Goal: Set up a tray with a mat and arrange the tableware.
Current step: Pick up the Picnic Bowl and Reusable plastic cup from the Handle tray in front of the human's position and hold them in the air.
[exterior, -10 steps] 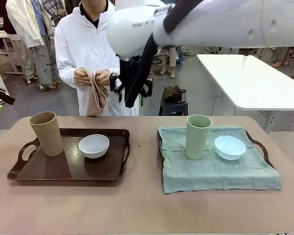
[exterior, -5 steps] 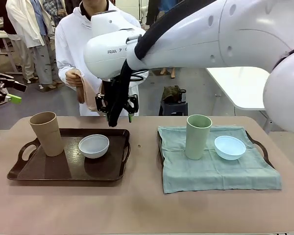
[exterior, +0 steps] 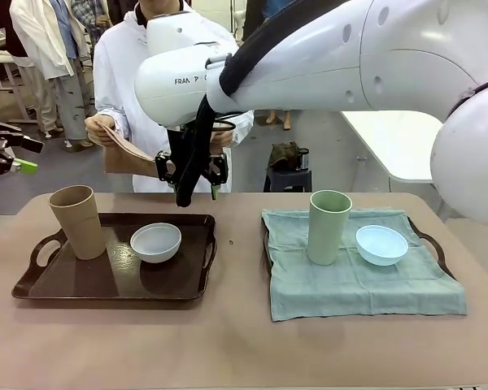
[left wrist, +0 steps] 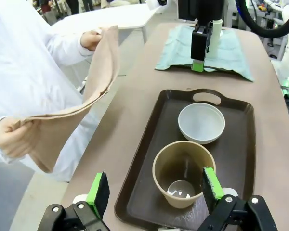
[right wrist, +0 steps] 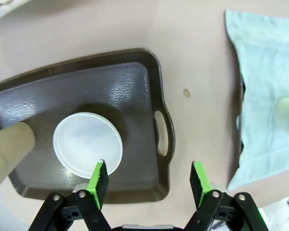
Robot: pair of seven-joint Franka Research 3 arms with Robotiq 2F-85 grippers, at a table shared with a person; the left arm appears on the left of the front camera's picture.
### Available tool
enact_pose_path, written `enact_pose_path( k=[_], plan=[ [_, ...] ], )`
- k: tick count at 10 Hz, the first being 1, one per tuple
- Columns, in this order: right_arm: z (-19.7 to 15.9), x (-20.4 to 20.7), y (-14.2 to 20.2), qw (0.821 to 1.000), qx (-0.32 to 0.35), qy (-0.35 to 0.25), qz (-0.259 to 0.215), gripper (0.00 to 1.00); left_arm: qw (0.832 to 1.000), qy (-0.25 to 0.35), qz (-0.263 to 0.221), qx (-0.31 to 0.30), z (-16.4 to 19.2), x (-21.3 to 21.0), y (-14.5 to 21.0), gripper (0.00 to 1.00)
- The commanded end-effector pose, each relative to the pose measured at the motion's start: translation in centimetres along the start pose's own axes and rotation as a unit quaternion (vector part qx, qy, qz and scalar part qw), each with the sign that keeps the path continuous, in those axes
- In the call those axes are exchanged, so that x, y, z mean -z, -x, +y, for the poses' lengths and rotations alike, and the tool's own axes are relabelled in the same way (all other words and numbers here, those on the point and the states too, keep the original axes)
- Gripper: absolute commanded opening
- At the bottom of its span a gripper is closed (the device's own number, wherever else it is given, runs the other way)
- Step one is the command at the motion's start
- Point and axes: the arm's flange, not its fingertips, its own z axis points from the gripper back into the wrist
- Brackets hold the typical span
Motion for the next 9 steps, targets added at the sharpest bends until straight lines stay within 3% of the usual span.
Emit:
enact_pose_path(
  k=[1, 5, 7, 9],
  plan=[
    [0.1, 0.2, 0.1, 1.000, 0.000, 0.001, 0.000, 0.88, 1.000, 0.002, -0.002, 0.002, 0.2, 0.0, -0.2, 1.00],
    [0.1, 0.2, 0.1, 1.000, 0.000, 0.001, 0.000, 0.88, 1.000, 0.000, 0.000, 0.000, 0.0, 0.0, 0.0, 1.00],
    [0.7, 1.1, -0.1, 1.000, -0.012, 0.004, 0.007, 0.88, 0.999, 0.037, -0.024, 0.026, 2.0, 0.1, 4.9, 1.00],
    [1.9, 1.7, 0.6, 0.999, -0.040, -0.003, -0.007, 0.88, 0.994, 0.061, -0.037, 0.082, 1.8, -0.1, 7.4, 1.00]
  ],
)
